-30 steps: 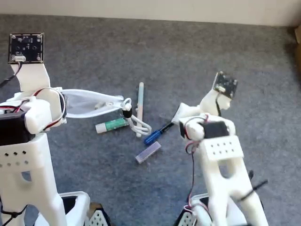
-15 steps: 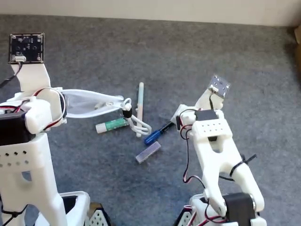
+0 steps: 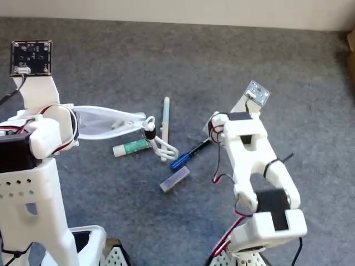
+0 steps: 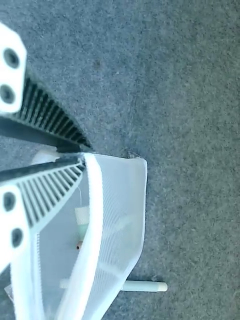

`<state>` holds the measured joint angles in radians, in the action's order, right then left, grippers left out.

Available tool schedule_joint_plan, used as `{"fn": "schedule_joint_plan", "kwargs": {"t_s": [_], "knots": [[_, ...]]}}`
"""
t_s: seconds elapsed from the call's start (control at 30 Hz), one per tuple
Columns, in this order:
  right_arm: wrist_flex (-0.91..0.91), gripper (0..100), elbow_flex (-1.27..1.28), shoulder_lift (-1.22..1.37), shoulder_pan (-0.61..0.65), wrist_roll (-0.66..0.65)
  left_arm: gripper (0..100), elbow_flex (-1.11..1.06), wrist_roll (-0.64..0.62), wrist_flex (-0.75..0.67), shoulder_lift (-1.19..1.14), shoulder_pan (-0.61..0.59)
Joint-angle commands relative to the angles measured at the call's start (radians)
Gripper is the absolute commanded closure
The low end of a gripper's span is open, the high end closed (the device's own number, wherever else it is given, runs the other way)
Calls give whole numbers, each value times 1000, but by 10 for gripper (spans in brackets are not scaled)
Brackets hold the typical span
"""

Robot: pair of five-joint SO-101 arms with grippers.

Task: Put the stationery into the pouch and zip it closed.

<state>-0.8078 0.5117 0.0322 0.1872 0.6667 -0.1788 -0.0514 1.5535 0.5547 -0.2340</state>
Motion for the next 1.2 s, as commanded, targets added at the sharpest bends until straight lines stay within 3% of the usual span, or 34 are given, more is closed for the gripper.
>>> {"fn": "schedule_joint_plan", "kwargs": {"t_s": [0.0, 0.13, 0.33, 0.87, 1.17], "knots": [[-4, 800, -88, 16, -10, 12, 994, -56, -11, -37, -30, -7], [-31, 820, -88, 18, -10, 12, 994, -56, -11, -40, -30, -7], [-33, 996, -88, 18, -10, 6, 994, -58, -11, -40, -30, -7], [-61, 994, -79, -147, -25, 5, 994, -58, -8, -35, -30, -7], [-58, 960, -90, -44, -35, 8, 994, -59, -8, -35, -30, -7]]}}
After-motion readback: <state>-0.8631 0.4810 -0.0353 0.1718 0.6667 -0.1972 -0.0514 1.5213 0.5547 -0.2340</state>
